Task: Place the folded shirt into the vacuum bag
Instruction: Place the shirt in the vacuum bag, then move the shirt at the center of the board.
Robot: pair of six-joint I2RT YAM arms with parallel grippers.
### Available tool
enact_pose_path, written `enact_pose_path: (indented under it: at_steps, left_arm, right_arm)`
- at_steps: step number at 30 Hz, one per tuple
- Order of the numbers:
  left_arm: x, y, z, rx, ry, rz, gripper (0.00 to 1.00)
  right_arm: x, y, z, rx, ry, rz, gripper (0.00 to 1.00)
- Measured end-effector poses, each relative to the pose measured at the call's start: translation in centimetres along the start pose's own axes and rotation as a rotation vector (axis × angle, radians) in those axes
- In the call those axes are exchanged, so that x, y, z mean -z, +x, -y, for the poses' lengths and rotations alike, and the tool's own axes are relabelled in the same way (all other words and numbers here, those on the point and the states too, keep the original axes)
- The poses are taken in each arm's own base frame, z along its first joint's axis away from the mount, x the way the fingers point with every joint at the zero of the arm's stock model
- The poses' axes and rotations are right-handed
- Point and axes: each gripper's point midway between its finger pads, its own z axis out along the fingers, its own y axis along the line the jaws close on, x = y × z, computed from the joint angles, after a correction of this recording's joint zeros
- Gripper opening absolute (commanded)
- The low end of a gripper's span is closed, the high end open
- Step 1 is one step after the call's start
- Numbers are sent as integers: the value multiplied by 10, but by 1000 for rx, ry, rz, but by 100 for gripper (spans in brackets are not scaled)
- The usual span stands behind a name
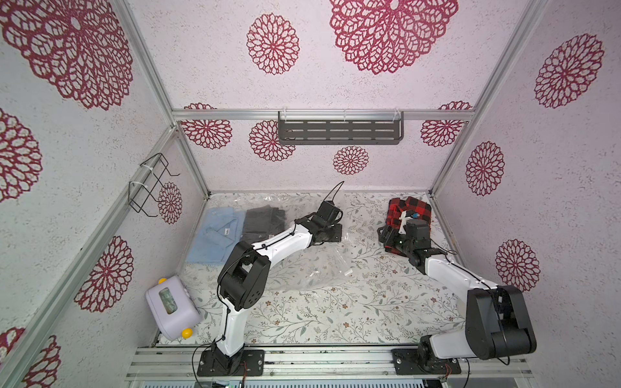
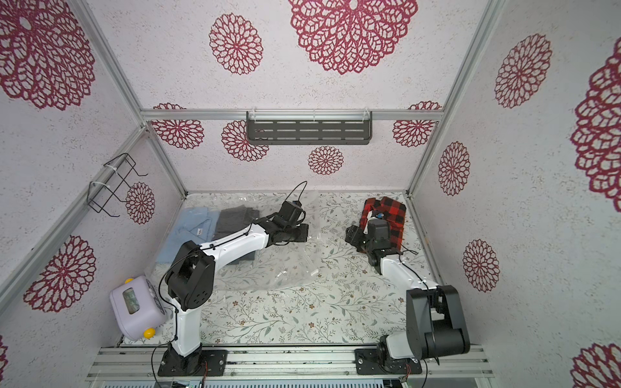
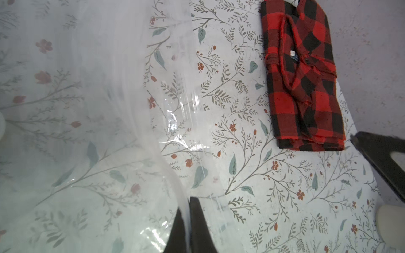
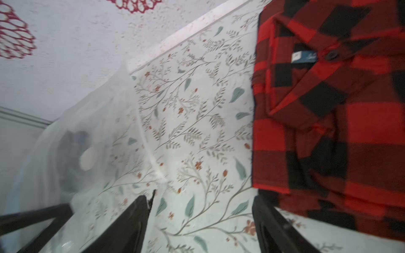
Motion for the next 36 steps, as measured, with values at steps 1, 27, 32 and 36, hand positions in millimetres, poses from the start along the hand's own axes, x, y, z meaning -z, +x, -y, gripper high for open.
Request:
enact_pose_path:
  at_steps: [1,27,32,36]
  left_arm:
    - [0,1,1,2,3,-2,0]
    - [-22,35,-5,44,14,-82,0]
    - [-28,56,-13,79,-5,-118,0]
    - [-29,55,-6,90,14,-108,0]
  right_arm:
    - [-5,-2,4,15,22,-8,76]
    - [-1,121,40,76,6,-301,72]
    - [45,154,34,19,-60,-342,72]
    - [68,140,19,8,-108,-308,72]
